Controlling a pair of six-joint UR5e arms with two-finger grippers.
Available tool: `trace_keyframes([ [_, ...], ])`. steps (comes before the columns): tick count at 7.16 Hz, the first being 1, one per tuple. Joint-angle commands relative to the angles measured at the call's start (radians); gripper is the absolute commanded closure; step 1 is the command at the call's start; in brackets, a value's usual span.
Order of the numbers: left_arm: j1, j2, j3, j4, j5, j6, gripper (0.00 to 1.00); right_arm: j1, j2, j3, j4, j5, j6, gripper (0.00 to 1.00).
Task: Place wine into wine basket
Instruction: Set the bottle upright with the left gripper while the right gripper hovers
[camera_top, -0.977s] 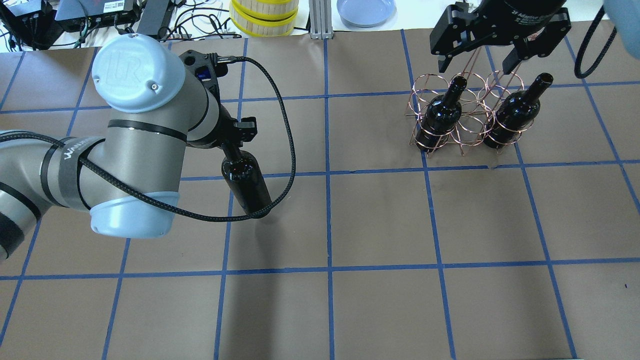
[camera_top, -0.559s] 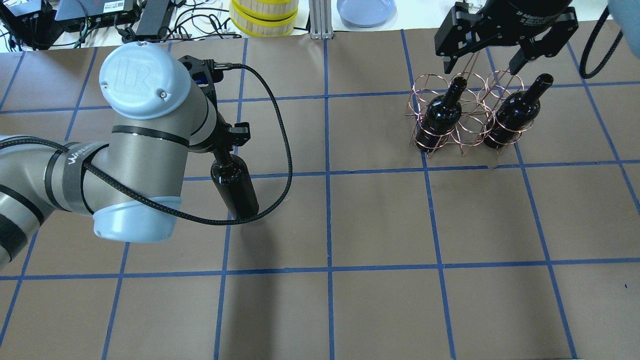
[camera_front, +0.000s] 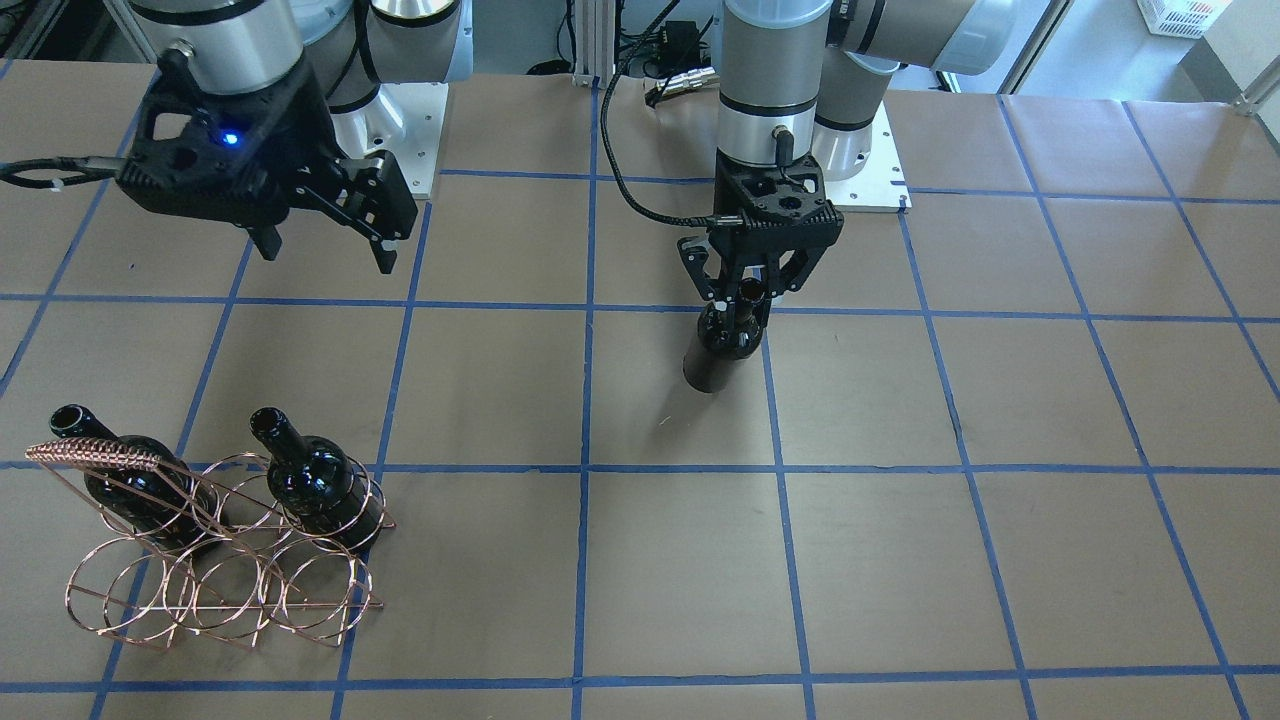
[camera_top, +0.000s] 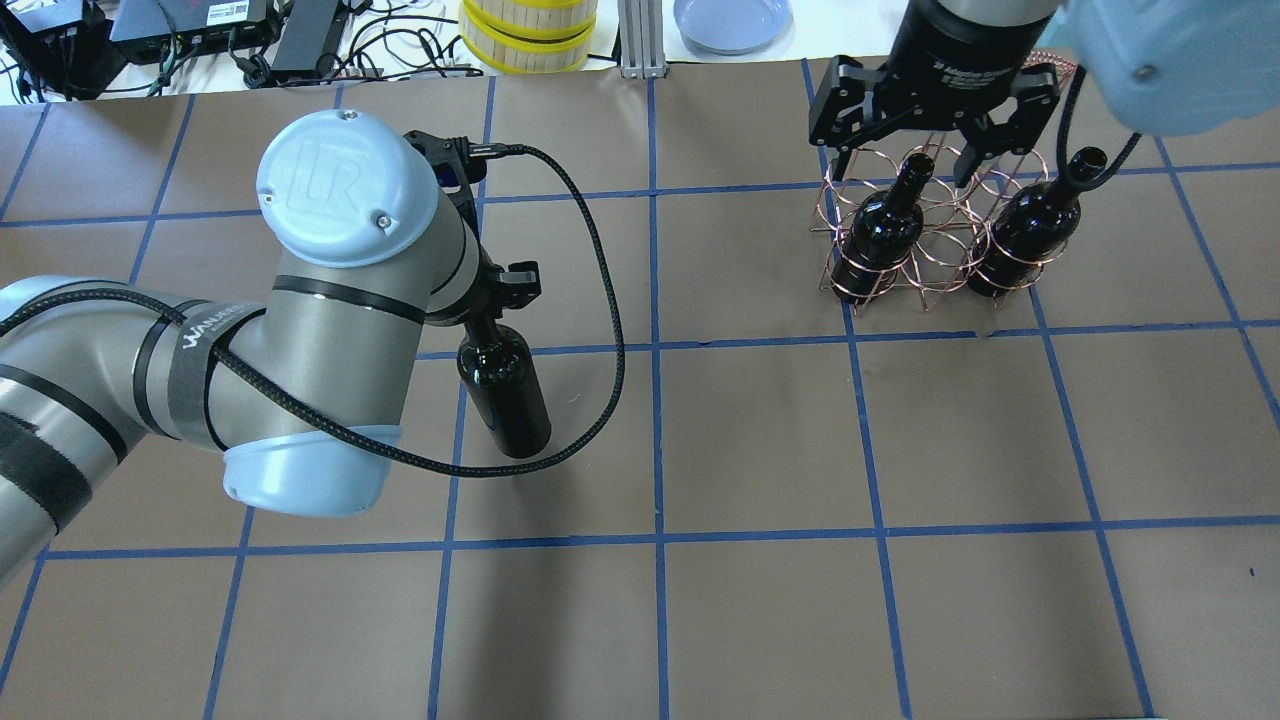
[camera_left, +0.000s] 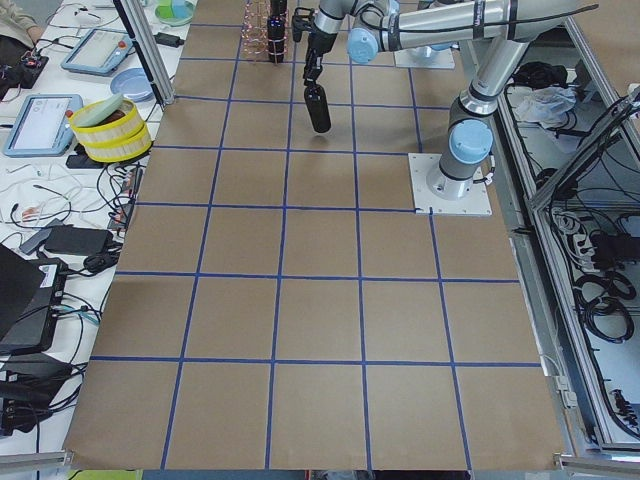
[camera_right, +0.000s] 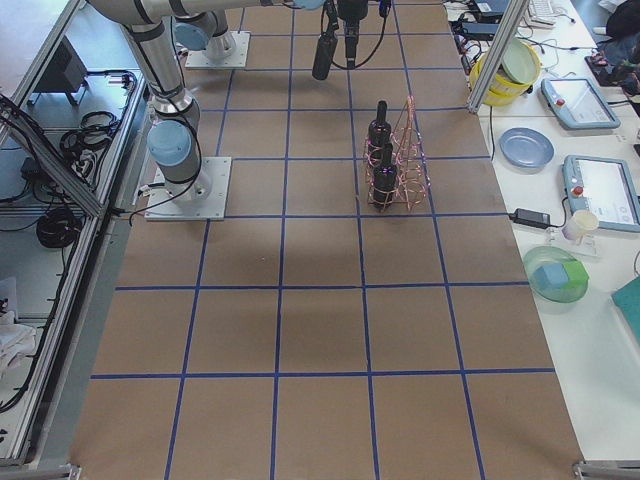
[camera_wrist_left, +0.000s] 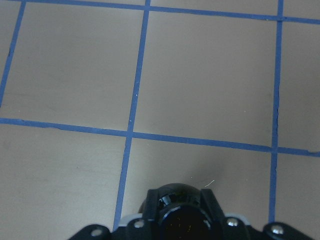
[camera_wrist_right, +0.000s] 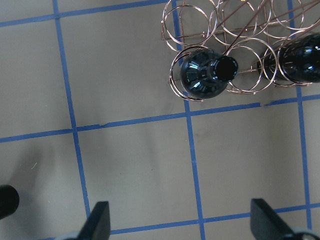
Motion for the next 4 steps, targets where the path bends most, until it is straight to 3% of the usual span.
trace_keyframes([
  [1,-0.022,0.005,-0.03,0.011,0.002,-0.011,0.95,0.035,0.028,0.0,-0.005,-0.004,0.04,0.0],
  [4,-0.022,0.001,-0.029,0.051,0.018,-0.016,0.96,0.038,0.025,0.037,-0.012,0.002,0.04,0.0],
])
